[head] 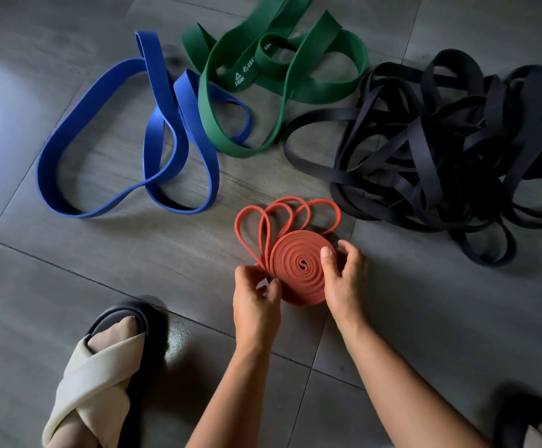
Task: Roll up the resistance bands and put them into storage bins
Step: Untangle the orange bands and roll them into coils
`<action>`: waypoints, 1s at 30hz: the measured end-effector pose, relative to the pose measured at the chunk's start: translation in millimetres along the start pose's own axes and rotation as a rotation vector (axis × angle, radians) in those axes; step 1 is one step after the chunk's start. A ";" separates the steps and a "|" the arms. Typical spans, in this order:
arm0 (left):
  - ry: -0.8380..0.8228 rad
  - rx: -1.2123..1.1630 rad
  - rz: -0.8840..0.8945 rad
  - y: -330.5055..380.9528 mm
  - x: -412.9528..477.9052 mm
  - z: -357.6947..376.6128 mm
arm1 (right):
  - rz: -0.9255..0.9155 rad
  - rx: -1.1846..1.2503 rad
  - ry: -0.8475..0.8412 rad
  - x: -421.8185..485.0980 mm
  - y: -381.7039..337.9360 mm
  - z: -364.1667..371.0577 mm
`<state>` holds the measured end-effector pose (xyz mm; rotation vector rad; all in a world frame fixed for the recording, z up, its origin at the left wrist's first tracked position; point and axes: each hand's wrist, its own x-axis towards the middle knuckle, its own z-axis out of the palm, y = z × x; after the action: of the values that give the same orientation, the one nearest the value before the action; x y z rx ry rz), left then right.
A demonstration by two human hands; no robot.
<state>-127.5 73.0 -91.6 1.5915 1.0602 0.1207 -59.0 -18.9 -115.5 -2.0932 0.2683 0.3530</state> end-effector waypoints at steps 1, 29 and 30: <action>0.002 0.004 0.010 1.1 -0.7 0.0 | 0.011 0.007 -0.019 1.4 -0.5 -1.0; -0.201 -0.110 -0.109 23.4 29.4 3.4 | 0.047 0.055 -0.172 5.7 -6.9 5.1; -0.208 -0.071 -0.102 23.0 31.3 5.1 | 0.047 0.057 -0.173 5.0 -6.9 4.9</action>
<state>-93.5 92.0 -88.4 1.4490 0.9616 -0.0748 -52.8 -11.5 -114.2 -1.9891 0.2221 0.5449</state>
